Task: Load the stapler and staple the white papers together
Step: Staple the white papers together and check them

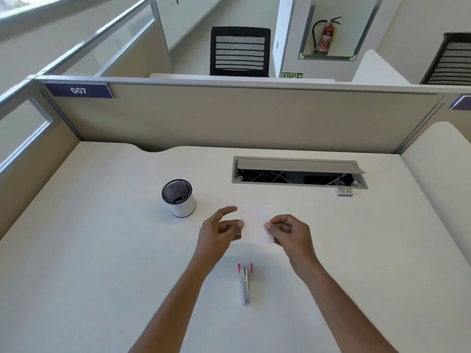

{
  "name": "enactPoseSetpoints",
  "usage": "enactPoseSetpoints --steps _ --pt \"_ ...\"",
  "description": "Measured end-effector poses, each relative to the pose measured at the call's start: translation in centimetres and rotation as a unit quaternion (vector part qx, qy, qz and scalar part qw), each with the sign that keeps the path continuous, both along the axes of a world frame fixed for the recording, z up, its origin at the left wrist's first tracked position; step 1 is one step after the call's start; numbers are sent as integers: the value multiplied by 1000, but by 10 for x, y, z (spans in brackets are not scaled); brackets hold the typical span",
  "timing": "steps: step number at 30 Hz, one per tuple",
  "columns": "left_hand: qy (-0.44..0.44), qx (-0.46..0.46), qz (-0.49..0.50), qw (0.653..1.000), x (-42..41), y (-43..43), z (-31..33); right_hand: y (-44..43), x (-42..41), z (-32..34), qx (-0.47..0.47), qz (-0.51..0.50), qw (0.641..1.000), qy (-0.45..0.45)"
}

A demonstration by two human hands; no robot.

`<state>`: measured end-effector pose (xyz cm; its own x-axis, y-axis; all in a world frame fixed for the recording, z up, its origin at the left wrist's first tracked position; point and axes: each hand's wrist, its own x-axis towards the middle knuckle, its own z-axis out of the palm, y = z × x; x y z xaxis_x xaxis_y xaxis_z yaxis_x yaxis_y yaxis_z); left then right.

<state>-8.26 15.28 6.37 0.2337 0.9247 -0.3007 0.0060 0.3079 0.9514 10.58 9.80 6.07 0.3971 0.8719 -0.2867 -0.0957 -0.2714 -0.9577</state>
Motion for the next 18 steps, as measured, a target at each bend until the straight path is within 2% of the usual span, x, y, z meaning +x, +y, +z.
enactPoseSetpoints --steps 3,8,12,18 --pt "-23 28 -13 999 -8 -11 11 -8 -1 15 29 3 999 16" --pt "17 98 -86 991 -13 -28 23 -20 -8 36 61 19 998 9" --pt "-15 96 -82 992 -12 -36 37 -30 -11 47 73 40 997 3" --pt "-40 82 -55 994 -16 -46 50 -51 -6 64 92 118 985 84"
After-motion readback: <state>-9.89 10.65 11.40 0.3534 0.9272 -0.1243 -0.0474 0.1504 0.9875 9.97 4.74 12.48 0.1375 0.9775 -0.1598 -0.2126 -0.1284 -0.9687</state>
